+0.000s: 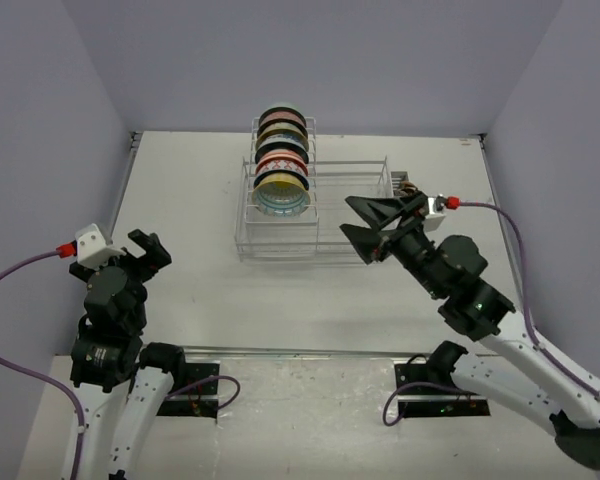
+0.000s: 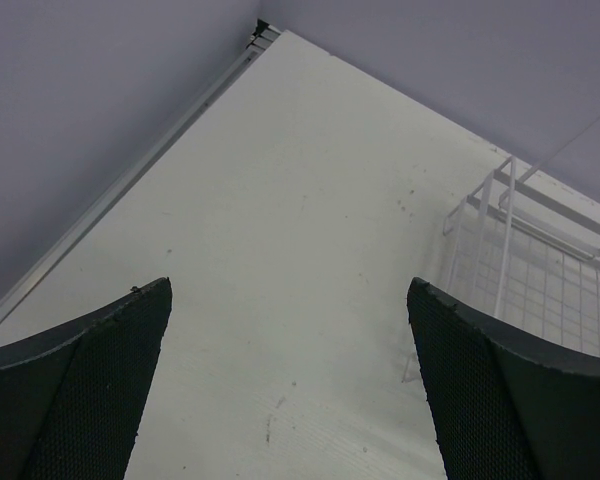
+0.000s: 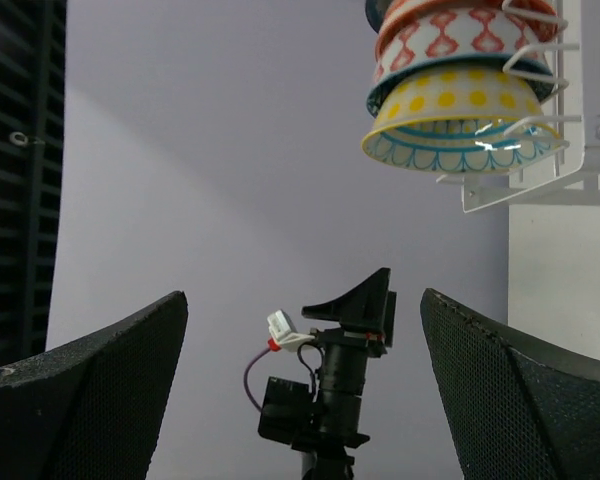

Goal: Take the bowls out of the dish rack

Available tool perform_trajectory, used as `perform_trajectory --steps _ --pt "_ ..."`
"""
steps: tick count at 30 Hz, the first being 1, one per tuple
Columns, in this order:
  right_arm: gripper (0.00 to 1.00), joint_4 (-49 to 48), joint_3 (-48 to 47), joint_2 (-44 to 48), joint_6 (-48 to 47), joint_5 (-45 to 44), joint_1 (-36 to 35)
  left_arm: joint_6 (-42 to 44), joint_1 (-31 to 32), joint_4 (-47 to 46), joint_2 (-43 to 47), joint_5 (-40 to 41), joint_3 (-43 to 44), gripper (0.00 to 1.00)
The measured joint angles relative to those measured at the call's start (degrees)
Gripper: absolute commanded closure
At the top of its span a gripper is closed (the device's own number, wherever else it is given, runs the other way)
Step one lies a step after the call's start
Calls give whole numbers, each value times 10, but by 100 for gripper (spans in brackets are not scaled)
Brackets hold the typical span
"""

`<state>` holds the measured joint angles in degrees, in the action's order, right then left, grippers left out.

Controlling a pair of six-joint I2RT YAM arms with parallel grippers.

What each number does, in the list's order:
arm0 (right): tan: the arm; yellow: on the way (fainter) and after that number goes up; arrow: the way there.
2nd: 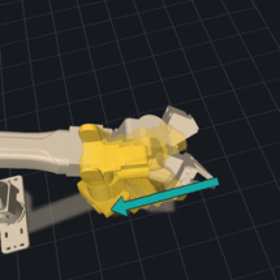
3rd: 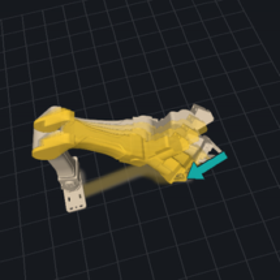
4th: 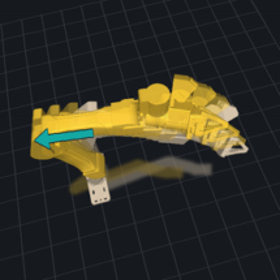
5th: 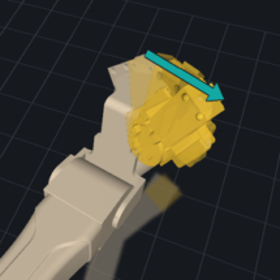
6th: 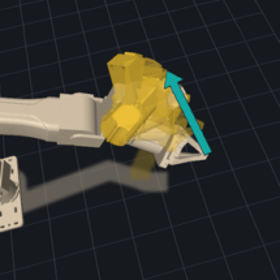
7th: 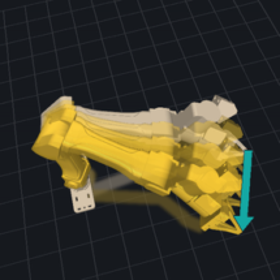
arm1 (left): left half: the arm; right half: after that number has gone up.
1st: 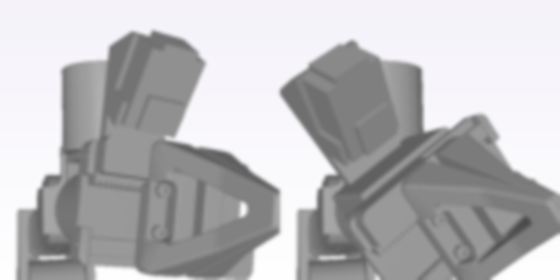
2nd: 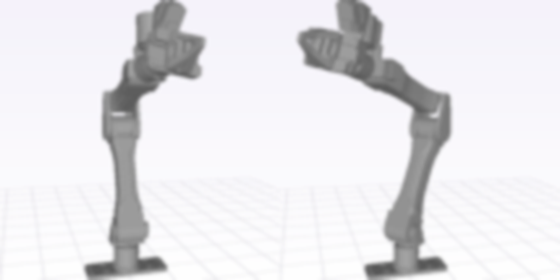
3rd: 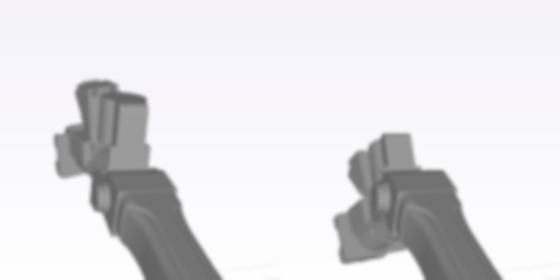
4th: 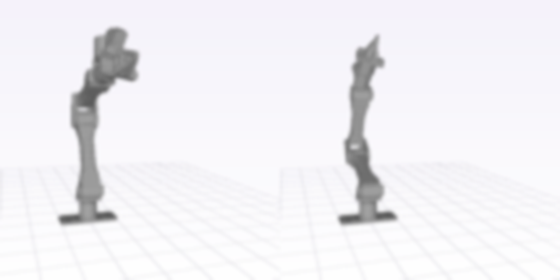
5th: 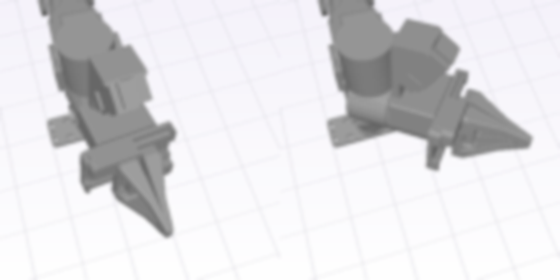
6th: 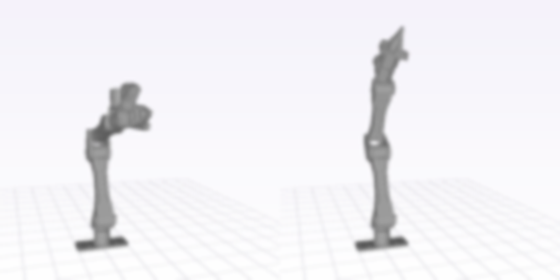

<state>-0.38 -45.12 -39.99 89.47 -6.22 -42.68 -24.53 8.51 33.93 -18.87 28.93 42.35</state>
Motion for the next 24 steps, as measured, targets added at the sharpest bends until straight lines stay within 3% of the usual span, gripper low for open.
perform_trajectory --steps 3,9,24 --pt "3 -18 -29 -79 9 -77 -82 0 -2 0 -2 -2 0 0" --pt "7 -21 -125 -250 47 -203 -157 0 -2 0 -9 -11 -1 0" --pt "26 79 -293 -420 142 -354 -171 0 -2 -4 -7 -30 -7 0"
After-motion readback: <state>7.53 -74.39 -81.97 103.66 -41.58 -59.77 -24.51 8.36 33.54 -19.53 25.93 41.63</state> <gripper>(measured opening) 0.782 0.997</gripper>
